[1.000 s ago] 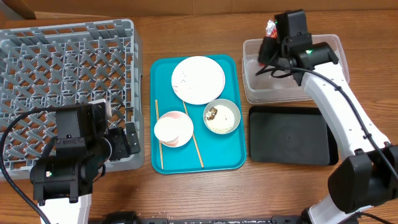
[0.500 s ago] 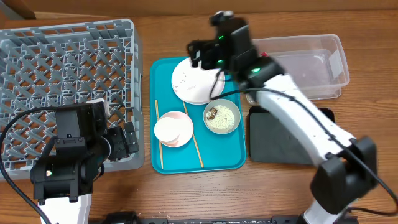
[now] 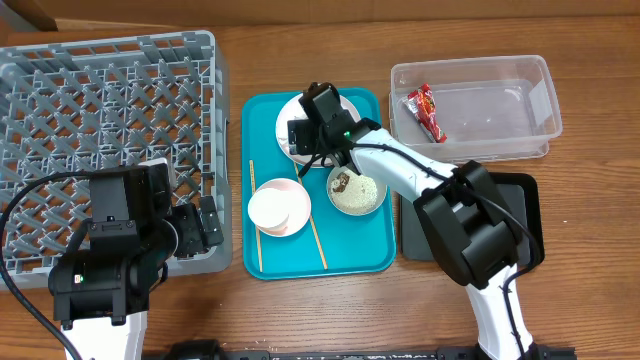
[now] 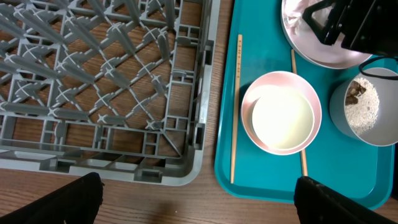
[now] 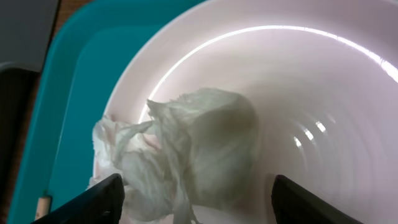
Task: Sort waste into correct bins and load items into the dishwasher
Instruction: 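Grasp the crumpled tissue on the plate with the right gripper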
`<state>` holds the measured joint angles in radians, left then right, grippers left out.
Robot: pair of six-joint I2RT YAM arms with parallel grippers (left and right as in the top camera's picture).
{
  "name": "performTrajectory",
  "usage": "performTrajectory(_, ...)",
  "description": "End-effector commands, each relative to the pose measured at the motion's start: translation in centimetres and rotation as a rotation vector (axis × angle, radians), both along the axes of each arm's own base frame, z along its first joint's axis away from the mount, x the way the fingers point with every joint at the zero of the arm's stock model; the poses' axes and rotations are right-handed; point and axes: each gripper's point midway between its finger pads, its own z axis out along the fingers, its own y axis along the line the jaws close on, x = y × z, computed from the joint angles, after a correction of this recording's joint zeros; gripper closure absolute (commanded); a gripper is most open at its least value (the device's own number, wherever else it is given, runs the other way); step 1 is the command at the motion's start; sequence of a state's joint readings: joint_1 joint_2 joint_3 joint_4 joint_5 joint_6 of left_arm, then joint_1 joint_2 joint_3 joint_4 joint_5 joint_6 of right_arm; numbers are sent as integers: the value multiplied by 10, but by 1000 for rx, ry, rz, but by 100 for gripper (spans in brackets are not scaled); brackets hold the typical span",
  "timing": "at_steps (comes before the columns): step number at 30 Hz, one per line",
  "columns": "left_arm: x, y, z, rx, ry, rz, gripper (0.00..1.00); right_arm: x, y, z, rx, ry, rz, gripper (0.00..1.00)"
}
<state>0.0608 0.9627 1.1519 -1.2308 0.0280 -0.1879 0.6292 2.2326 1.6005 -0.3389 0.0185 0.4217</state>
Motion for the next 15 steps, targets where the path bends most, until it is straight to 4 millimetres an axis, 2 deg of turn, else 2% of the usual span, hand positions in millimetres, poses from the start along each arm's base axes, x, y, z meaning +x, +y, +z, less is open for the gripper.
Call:
performTrajectory(1, 3, 3, 9, 10, -27, 11, 0, 3, 4, 2, 16, -5, -19, 38)
performTrajectory(3, 3, 3, 9, 10, -27, 11, 0, 4, 5, 5, 20, -11, -19, 57)
performTrajectory(4, 3, 3, 9, 10, -27, 11, 0, 5, 5, 12, 28, -21, -19, 71)
performTrajectory(7, 3, 3, 9, 10, -26, 11, 0, 14, -1, 43, 60, -68, -36, 96)
performTrajectory(9, 3, 3, 9, 10, -26, 11, 0, 18, -9, 65, 78, -94, -52, 96)
performTrajectory(10, 3, 3, 9, 10, -26, 11, 0, 22, -21, 88, 92, -118, -73, 96)
performTrajectory(11, 3, 3, 9, 10, -26, 11, 0, 23, -28, 99, 95, -128, -86, 96)
performTrajectory(12, 3, 3, 9, 10, -26, 11, 0, 25, -54, 131, 94, -154, -131, 96)
performTrajectory(14, 3, 3, 9, 11, -26, 11, 0, 26, -86, 158, 75, -177, -193, 96)
performTrajectory(15, 3, 3, 9, 11, -26, 11, 0, 26, -98, 164, 68, -180, -217, 96)
